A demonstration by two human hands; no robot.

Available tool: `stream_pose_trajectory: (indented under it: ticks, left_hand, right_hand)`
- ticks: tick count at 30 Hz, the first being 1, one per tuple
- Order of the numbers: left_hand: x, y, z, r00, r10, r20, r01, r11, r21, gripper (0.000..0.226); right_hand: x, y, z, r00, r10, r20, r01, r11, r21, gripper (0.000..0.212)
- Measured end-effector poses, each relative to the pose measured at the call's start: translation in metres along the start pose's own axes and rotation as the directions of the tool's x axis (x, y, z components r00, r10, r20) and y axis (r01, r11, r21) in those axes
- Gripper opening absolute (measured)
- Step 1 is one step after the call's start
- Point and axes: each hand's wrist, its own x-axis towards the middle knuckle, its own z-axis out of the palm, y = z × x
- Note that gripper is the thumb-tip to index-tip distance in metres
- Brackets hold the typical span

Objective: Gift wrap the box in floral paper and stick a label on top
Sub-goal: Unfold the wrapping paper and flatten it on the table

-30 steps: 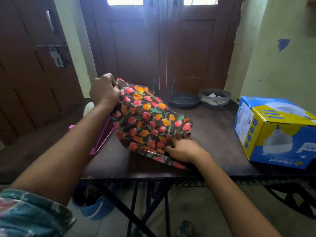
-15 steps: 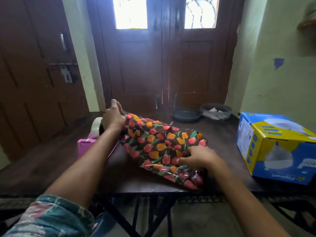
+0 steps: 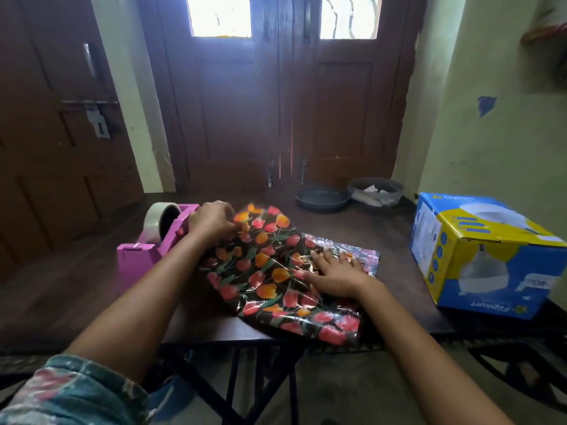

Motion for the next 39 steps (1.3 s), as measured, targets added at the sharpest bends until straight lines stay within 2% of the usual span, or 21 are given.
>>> stream_pose_trajectory:
  ticks: [2, 7, 10, 13, 16, 18, 19, 21, 24, 26, 28, 30, 31, 33, 35, 36, 38, 39]
  left_hand:
    - [0.001, 0.000, 0.004, 0.999, -0.039, -0.013, 0.039, 0.999, -0.001, 0.024]
    - [0.007, 0.011, -0.001, 0.975, -0.148, -0.164, 0.111, 0.971, -0.214, 0.026]
    - [0.008, 0.016, -0.010, 0.956, -0.239, -0.172, 0.178, 0.934, -0.311, 0.018]
    - [0.004, 0.019, -0.009, 0.936, -0.305, -0.178, 0.225, 0.903, -0.366, 0.018]
    - [0.002, 0.013, -0.003, 0.934, -0.287, -0.213, 0.187, 0.899, -0.395, 0.018]
    - [-0.002, 0.011, -0.007, 0.959, -0.204, -0.198, 0.101, 0.896, -0.432, 0.013]
    - [-0.003, 0.009, -0.011, 0.975, -0.144, -0.171, 0.039, 0.863, -0.504, 0.011]
    - [-0.010, 0.011, -0.026, 0.994, -0.050, -0.098, -0.031, 0.721, -0.692, 0.013]
    - [-0.017, 0.014, -0.044, 0.994, -0.076, -0.083, -0.029, 0.533, -0.845, 0.027]
    - [-0.024, 0.012, -0.052, 0.989, -0.130, -0.074, -0.015, 0.402, -0.916, 0.035]
    - [-0.033, 0.009, -0.055, 0.988, -0.145, -0.046, -0.002, 0.289, -0.957, 0.030]
    - [-0.041, 0.002, -0.058, 0.990, -0.143, -0.008, 0.018, 0.181, -0.983, 0.030]
    - [-0.045, -0.002, -0.060, 0.991, -0.132, 0.006, 0.025, 0.143, -0.989, 0.032]
    - [-0.053, -0.013, -0.065, 0.997, -0.080, -0.001, 0.015, 0.190, -0.982, 0.033]
    - [-0.065, -0.023, -0.070, 0.998, 0.067, 0.007, -0.018, 0.373, -0.928, 0.032]
    - [-0.070, -0.029, -0.074, 0.986, 0.160, 0.047, -0.040, 0.496, -0.867, 0.028]
    - [-0.081, -0.044, -0.092, 0.915, 0.324, 0.240, -0.049, 0.680, -0.731, 0.027]
    - [-0.084, -0.051, -0.103, 0.850, 0.383, 0.361, -0.035, 0.725, -0.688, 0.040]
  right_hand:
    - [0.001, 0.004, 0.005, 1.000, 0.011, 0.008, -0.011, 1.000, -0.016, 0.076]
    - [0.006, 0.006, 0.008, 1.000, 0.007, -0.017, -0.007, 1.000, -0.019, 0.077]
    - [0.007, 0.009, 0.006, 0.999, 0.030, -0.045, -0.029, 0.999, 0.025, 0.079]
    - [0.009, 0.010, 0.007, 0.997, 0.046, -0.062, -0.046, 0.999, -0.008, 0.082]
    - [0.012, 0.011, 0.009, 0.995, 0.053, -0.088, -0.053, 0.999, 0.006, 0.084]
    - [0.015, 0.015, 0.006, 0.991, 0.058, -0.120, -0.056, 0.998, 0.020, 0.084]
    - [0.017, 0.017, 0.003, 0.985, 0.063, -0.162, -0.057, 0.998, 0.041, 0.083]
    - [0.019, 0.018, -0.006, 0.950, 0.097, -0.297, -0.057, 0.988, 0.142, 0.080]
    - [0.023, 0.012, -0.021, 0.848, 0.260, -0.462, -0.102, 0.935, 0.339, 0.084]
    - [0.020, 0.006, -0.029, 0.811, 0.351, -0.468, -0.145, 0.896, 0.420, 0.089]
    - [0.017, 0.005, -0.033, 0.816, 0.411, -0.407, -0.155, 0.833, 0.530, 0.094]
    - [0.016, 0.008, -0.032, 0.807, 0.443, -0.390, -0.067, 0.726, 0.684, 0.091]
    - [0.012, 0.009, -0.031, 0.771, 0.461, -0.440, 0.030, 0.664, 0.747, 0.081]
    - [0.003, 0.013, -0.029, 0.669, 0.502, -0.548, 0.236, 0.556, 0.797, 0.054]
    - [-0.009, 0.015, -0.034, 0.610, 0.518, -0.601, 0.381, 0.473, 0.794, 0.039]
    - [-0.015, 0.016, -0.039, 0.595, 0.526, -0.608, 0.435, 0.425, 0.793, 0.032]
    - [-0.029, 0.015, -0.052, 0.580, 0.543, -0.607, 0.519, 0.329, 0.789, 0.022]
    - [-0.033, 0.015, -0.057, 0.577, 0.536, -0.617, 0.550, 0.303, 0.778, 0.018]
